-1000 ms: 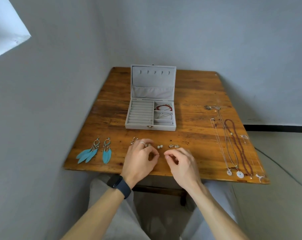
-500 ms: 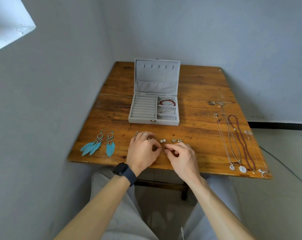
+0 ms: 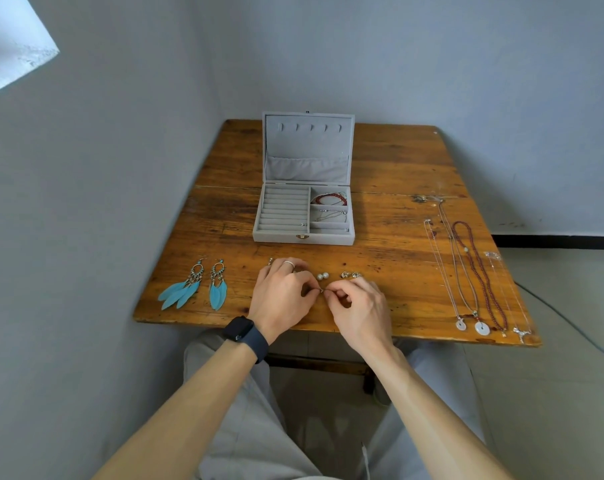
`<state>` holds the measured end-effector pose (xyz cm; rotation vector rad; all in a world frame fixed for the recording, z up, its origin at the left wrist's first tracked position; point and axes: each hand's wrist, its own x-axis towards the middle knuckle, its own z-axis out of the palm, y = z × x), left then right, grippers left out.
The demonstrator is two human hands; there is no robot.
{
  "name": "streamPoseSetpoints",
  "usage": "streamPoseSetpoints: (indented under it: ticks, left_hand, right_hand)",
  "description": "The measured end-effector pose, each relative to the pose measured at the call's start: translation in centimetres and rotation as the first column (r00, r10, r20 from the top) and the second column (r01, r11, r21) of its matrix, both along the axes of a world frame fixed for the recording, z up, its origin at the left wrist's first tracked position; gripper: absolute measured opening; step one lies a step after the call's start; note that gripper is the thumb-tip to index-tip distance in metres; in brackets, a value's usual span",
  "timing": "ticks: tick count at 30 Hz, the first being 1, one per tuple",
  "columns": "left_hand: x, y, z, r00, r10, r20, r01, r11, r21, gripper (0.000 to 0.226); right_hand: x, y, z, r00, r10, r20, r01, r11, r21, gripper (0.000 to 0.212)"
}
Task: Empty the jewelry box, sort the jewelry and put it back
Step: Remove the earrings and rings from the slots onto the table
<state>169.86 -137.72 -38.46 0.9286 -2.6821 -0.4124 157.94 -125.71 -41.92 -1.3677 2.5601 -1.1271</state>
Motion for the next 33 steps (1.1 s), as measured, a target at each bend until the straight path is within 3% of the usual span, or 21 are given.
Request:
streamPoseSetpoints:
  ticks: [11,33]
  left_hand:
    - [-0.65,0.55,-0.3,1.0,0.022,0.004,-0.022,0.998,-0.067,0.018]
    - [-0.3,0.44,-0.71,0.998,0.022,-0.054,-0.024,0.999,-0.039,0.015]
  right_hand:
    - [-0.4,0.03,-0.74,1.0,0.003,-0.004,-0.003,0.999,-0.032,0.008]
    - [-0.52,-0.02,-0.88,0.999,0.019,0.026,-0.018,0.998,-0.056,0.015]
